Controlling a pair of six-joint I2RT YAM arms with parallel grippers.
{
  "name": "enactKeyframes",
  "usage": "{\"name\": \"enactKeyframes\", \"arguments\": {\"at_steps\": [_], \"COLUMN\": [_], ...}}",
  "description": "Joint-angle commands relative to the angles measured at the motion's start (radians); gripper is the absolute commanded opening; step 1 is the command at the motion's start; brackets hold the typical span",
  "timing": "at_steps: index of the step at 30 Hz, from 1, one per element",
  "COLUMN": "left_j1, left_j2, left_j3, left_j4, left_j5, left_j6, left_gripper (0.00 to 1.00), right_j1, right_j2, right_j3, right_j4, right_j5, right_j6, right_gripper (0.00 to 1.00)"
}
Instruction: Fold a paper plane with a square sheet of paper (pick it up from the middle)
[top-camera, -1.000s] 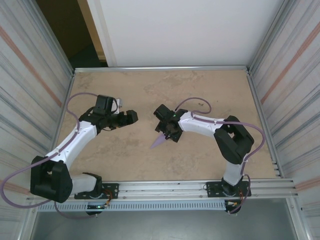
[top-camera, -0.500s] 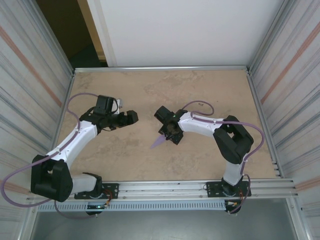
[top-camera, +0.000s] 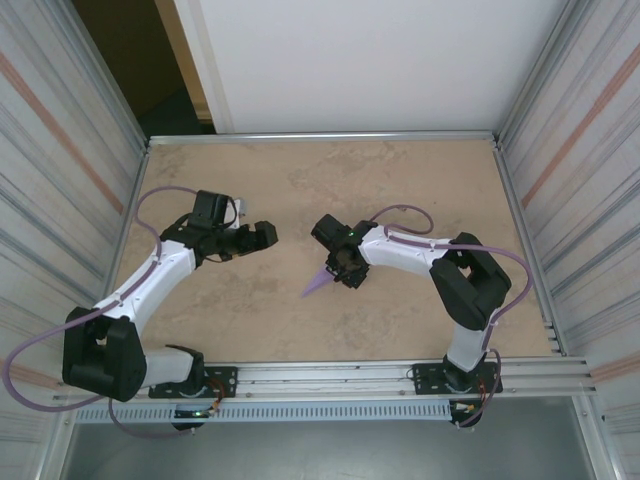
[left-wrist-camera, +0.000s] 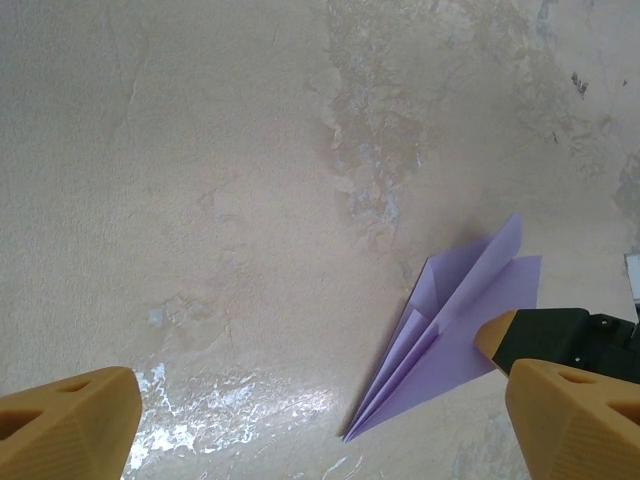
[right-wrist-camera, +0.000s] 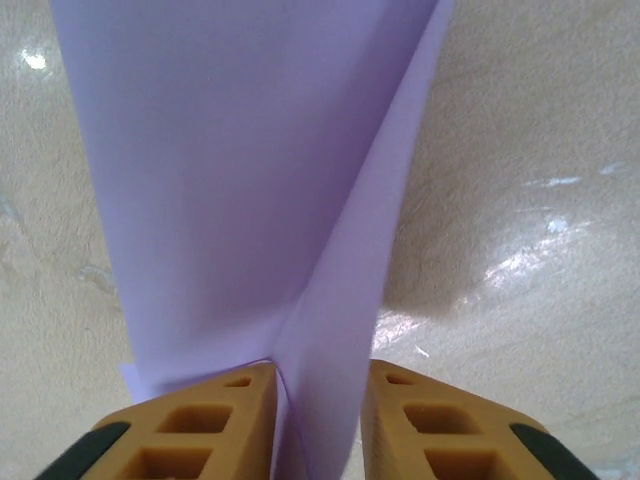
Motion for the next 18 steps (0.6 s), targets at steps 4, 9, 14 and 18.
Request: {"name": "enactKeyframes", "arguments": {"at_steps": [4,9,14,18], "left_j1": [0.008,0.046,0.144,0.167], "left_j2": [-0.006,-0.007,0.007,0.007], "left_j3": [-0.007,-0.032,-0.092,-0.107], "left_j4": [-0.012,0.021,0.138,0.152], "left_j5": [-0.027,-0.003,0.157,0.163], "left_j6": [0.008,-0.013,-0.101,-0.126], "left_gripper": [0.96,0.97,0.97,0.96], "right_j1": [0.007,-0.001,-0.032,-0.059], "right_j2": [-0.052,-0.065,-0.096,-0.124], "right_j3": [0.004,0.074,0.078,-0.001], "right_j4": [-0.022,-0.001,0.166,0.408], "right_j5": [0.104,0.136,-0.005,-0.189], "right_j6": [-0.064,-0.298,-0.538,-0.681], "right_gripper": [0.04,0.00,0.00,0.00]}}
